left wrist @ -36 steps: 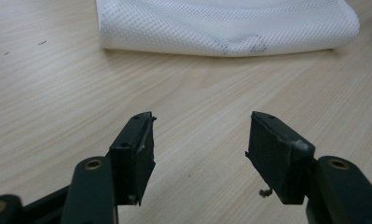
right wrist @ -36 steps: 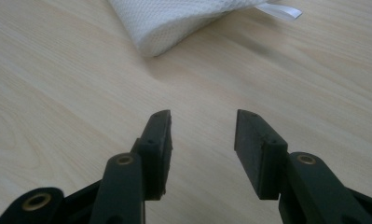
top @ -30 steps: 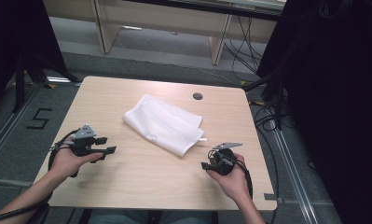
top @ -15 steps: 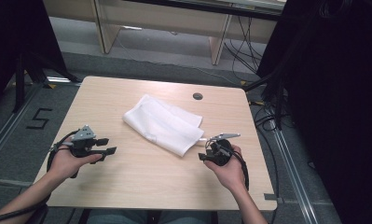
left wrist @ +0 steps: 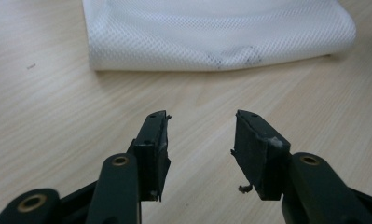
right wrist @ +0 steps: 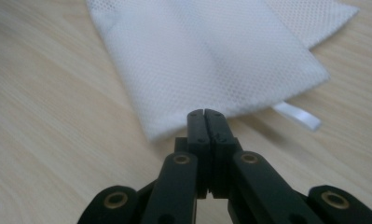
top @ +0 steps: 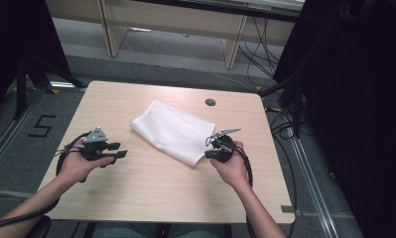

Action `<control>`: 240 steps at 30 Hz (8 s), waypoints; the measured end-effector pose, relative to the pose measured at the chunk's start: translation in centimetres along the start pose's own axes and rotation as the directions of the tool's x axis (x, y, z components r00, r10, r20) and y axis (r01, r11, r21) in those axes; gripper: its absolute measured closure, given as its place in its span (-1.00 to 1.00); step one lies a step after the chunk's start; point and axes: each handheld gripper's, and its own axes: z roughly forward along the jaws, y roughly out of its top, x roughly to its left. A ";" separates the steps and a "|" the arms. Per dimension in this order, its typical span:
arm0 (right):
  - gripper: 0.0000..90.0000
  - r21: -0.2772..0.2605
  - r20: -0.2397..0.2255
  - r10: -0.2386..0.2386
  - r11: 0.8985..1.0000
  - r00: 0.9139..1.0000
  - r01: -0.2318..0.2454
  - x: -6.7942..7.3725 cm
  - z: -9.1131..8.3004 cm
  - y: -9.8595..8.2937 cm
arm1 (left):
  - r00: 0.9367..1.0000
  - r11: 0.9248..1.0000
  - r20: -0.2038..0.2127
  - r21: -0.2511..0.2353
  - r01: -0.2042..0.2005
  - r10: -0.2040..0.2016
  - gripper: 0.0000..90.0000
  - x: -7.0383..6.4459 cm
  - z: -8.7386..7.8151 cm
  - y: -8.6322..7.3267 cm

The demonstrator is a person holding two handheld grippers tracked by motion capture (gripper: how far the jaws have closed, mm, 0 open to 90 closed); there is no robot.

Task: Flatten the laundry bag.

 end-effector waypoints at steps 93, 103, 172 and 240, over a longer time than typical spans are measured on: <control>-0.01 0.167 -0.066 -0.234 0.956 0.970 0.242 1.7 5.2 4.0 | 0.988 0.995 0.154 0.093 -0.023 0.008 0.09 -2.6 1.7 -1.5; 0.16 0.238 -0.081 -0.230 0.940 0.970 0.243 1.9 8.0 3.4 | 0.988 0.995 0.153 0.094 -0.020 0.006 0.08 -2.5 1.7 -1.6; 0.98 0.023 -0.103 -0.387 0.920 0.916 0.391 6.7 0.6 5.3 | 0.994 0.991 0.055 -0.087 0.098 -0.094 -0.12 -0.6 -3.1 -1.2; 0.94 0.054 -0.298 -0.439 0.879 0.848 0.474 12.0 -0.8 -2.1 | 0.993 0.991 -0.016 -0.060 0.117 -0.118 -0.03 0.0 -2.0 -1.9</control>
